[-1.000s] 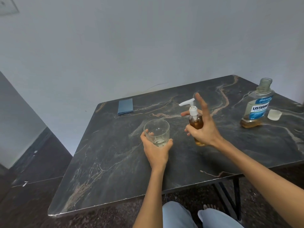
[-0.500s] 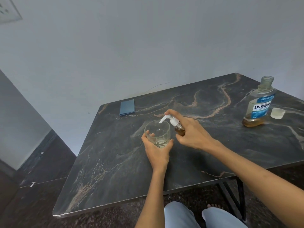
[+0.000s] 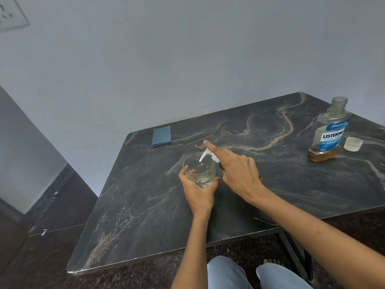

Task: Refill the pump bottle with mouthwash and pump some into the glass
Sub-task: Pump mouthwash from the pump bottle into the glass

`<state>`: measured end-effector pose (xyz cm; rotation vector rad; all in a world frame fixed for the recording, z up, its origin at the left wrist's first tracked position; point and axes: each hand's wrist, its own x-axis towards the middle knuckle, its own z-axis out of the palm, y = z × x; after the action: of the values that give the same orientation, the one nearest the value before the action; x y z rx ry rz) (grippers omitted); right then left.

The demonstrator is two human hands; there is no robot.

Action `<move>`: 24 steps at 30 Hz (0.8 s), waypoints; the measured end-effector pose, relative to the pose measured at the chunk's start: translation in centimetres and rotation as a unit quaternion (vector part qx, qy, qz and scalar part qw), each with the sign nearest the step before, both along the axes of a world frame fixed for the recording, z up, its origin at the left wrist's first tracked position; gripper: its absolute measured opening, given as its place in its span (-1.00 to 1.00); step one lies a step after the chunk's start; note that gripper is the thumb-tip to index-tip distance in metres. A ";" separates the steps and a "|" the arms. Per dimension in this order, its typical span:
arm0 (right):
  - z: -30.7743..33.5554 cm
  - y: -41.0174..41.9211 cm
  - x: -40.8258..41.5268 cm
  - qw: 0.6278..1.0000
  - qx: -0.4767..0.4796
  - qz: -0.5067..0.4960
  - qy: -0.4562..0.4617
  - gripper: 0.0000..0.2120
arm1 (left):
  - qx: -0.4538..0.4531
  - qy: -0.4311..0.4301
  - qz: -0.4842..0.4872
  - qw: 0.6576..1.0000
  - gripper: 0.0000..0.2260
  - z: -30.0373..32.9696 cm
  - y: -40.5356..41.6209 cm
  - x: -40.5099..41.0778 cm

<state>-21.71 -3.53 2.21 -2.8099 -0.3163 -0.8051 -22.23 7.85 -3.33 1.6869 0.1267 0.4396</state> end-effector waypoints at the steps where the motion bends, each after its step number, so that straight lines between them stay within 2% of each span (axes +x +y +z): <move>1: -0.1 0.1 0.0 1.000 0.001 -0.006 -0.003 0.00 | 0.002 0.000 0.001 1.000 -0.22 0.0 0.0 0.0; 4: 0.2 0.1 -0.3 1.000 0.024 0.003 0.004 -0.05 | 0.000 -0.003 0.003 1.000 -0.24 0.1 0.0 0.0; 9: 0.2 -0.7 -0.7 0.989 0.110 0.096 0.021 -0.23 | -0.004 -0.006 0.001 1.000 -0.25 0.2 0.0 -0.1; 14: 0.0 -2.4 0.0 0.962 0.185 0.174 0.097 -0.14 | -0.007 -0.007 -0.003 1.000 -0.22 0.1 0.0 -0.1; 19: 0.2 -2.5 0.8 0.930 0.257 0.227 0.128 -0.13 | -0.006 -0.008 -0.003 1.000 -0.23 0.1 0.0 -0.1; 24: 1.0 -2.0 0.9 0.935 0.232 0.229 0.140 -0.10 | 0.001 -0.007 0.003 1.000 -0.24 0.2 -0.1 -0.1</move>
<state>-20.83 -5.53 3.25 -2.2332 -0.6100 -0.3125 -22.37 7.77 -3.16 1.6851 0.1208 0.4550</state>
